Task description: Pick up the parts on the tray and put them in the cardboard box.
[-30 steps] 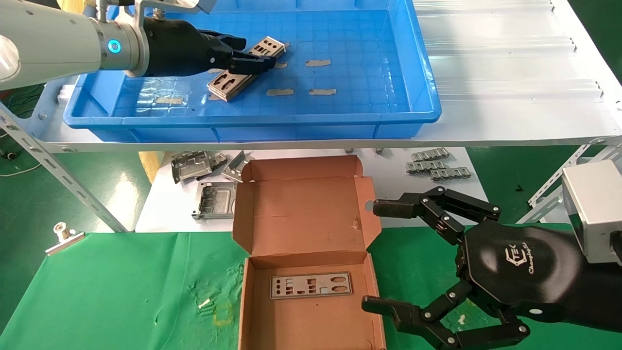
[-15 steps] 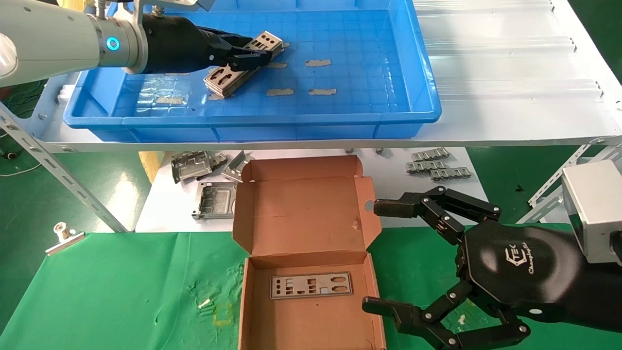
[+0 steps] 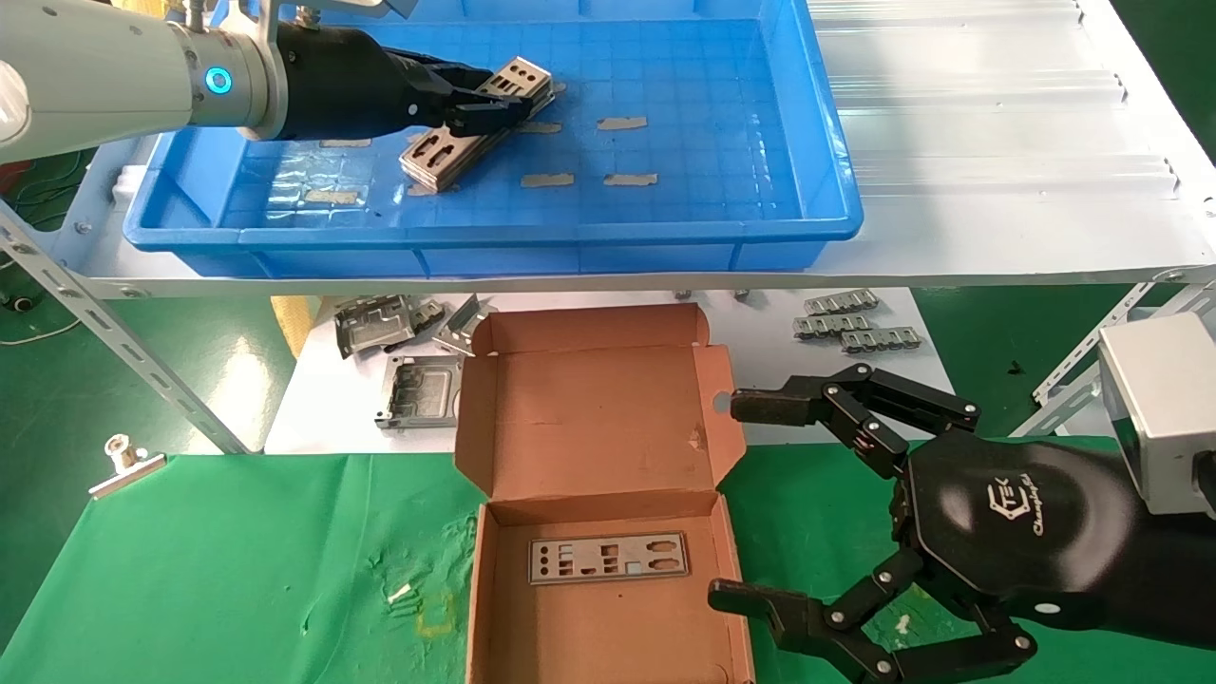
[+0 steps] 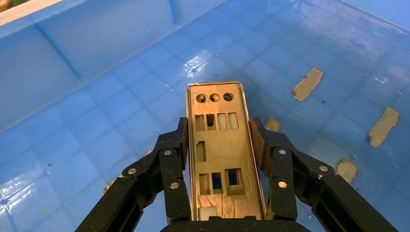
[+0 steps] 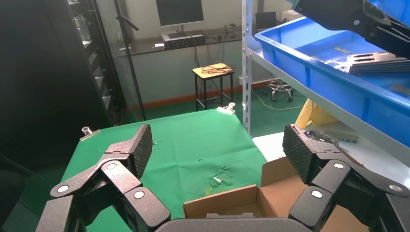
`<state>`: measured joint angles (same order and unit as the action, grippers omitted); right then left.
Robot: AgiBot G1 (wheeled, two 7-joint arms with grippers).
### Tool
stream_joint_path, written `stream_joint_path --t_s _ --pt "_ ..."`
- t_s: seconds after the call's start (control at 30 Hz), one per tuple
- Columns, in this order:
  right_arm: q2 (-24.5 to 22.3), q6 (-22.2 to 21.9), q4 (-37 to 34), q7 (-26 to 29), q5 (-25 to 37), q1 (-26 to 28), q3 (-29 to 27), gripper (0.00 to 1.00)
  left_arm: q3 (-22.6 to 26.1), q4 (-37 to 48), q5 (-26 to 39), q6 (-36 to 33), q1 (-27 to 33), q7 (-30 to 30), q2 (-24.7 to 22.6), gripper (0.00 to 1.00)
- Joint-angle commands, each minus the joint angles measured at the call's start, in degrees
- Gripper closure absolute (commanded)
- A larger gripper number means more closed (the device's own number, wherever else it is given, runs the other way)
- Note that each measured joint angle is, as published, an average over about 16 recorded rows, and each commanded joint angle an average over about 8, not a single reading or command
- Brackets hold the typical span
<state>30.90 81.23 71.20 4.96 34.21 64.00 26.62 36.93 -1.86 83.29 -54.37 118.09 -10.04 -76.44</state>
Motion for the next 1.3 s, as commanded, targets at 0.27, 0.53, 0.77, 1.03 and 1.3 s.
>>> stream_joint_path --t_s 0.27,0.53,0.77,1.03,1.3 --pt "0.00 0.00 0.00 0.00 0.00 0.00 0.00 0.00 0.10 0.18 0.02 0.05 -0.07 -1.03 -0.05 0.32" --pt "0.00 0.00 0.00 0.00 0.00 0.00 0.00 0.00 0.14 -0.12 -0.03 0.28 -0.07 -1.16 -0.03 1.00" --pt "0.00 0.00 0.00 0.00 0.00 0.00 0.00 0.00 0.16 -0.21 -0.10 0.17 -0.11 -1.31 -0.05 1.00" --pt "0.00 0.00 0.00 0.00 0.00 0.00 0.00 0.00 0.23 -0.39 -0.13 0.29 -0.22 -1.34 -0.11 1.00" --pt "0.00 0.00 0.00 0.00 0.00 0.00 0.00 0.00 0.22 -0.67 -0.29 0.25 0.03 -1.19 0.01 1.00"
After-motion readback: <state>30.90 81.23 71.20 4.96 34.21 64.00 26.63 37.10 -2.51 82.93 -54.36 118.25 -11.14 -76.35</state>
